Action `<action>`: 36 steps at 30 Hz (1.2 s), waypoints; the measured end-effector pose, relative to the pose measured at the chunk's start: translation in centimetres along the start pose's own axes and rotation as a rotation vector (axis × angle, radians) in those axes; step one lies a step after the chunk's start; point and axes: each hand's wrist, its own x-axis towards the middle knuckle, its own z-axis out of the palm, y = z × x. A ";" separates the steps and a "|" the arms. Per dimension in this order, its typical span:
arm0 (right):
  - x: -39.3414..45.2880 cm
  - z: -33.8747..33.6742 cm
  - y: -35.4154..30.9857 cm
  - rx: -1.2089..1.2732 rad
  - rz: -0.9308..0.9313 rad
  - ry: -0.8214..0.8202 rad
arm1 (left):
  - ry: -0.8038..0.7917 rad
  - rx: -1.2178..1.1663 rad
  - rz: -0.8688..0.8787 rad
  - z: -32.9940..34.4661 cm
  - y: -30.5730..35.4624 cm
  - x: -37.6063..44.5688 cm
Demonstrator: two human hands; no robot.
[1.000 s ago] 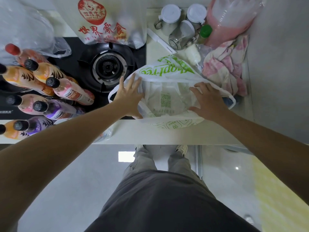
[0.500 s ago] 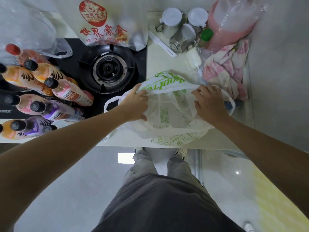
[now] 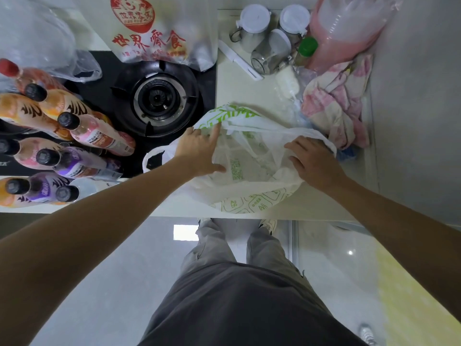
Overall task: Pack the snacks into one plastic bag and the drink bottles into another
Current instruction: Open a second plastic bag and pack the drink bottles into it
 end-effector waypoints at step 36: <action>0.8 -0.2 -1.1 -0.111 0.139 -0.449 | -0.057 0.096 0.018 1.0 -2.1 -2.4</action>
